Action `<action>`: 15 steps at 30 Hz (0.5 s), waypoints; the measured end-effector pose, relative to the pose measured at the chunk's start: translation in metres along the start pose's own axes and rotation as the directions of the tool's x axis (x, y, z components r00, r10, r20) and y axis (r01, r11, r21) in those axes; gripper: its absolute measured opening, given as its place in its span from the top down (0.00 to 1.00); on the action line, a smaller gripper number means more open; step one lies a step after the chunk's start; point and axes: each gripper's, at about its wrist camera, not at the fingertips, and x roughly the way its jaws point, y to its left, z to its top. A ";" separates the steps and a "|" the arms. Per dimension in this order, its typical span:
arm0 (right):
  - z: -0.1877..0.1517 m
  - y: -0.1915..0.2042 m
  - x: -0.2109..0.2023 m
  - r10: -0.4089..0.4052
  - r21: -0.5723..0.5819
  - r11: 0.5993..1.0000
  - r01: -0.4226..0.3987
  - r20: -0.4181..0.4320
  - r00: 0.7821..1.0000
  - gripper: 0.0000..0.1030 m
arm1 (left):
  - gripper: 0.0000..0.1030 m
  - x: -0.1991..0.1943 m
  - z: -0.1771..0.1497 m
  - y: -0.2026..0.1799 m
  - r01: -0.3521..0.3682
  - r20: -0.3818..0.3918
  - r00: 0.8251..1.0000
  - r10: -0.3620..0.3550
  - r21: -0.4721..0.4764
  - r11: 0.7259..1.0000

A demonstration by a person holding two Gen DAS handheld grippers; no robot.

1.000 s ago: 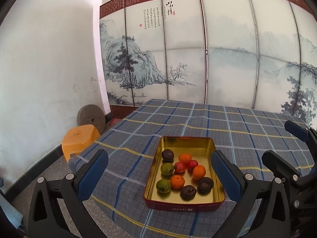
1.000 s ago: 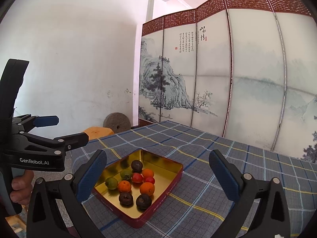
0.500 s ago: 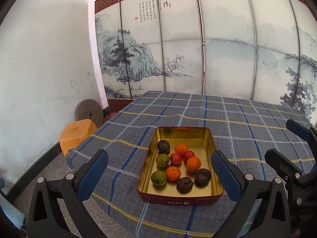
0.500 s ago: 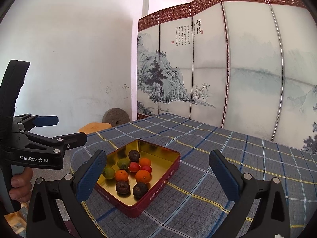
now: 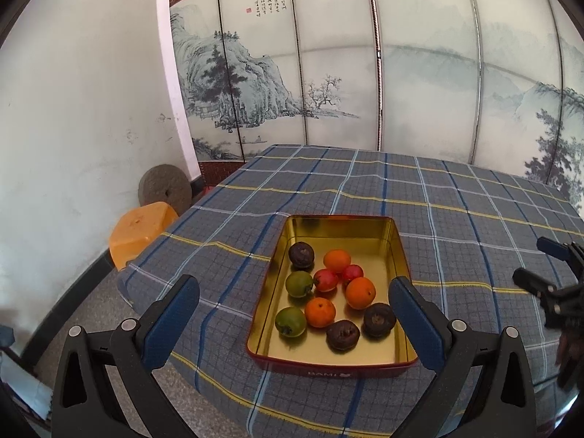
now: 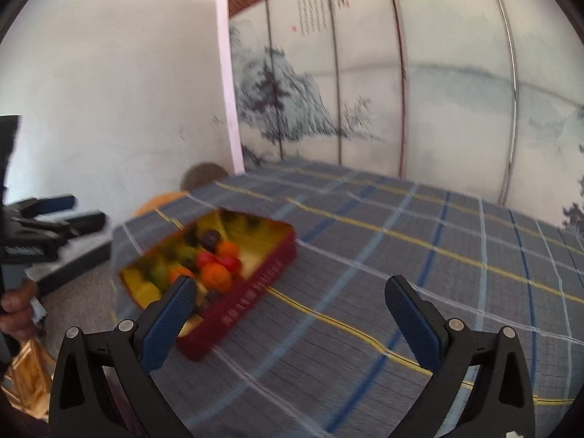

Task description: Organize fruits

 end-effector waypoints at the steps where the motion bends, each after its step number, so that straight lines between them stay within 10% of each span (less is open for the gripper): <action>1: -0.002 -0.016 0.005 -0.021 0.012 1.000 0.021 -0.028 0.999 0.01 | 0.00 0.001 0.001 -0.001 -0.006 -0.001 1.000 0.006 0.003 1.000; 12: -0.049 -0.224 0.060 -0.263 0.115 0.936 0.332 -0.400 0.878 0.01 | 0.00 0.014 0.015 -0.019 -0.034 -0.022 0.999 0.035 0.052 0.998; 15: -0.055 -0.251 0.062 -0.254 0.143 0.931 0.335 -0.403 0.879 0.01 | 0.00 0.016 0.019 -0.024 -0.048 -0.027 0.998 0.050 0.067 0.997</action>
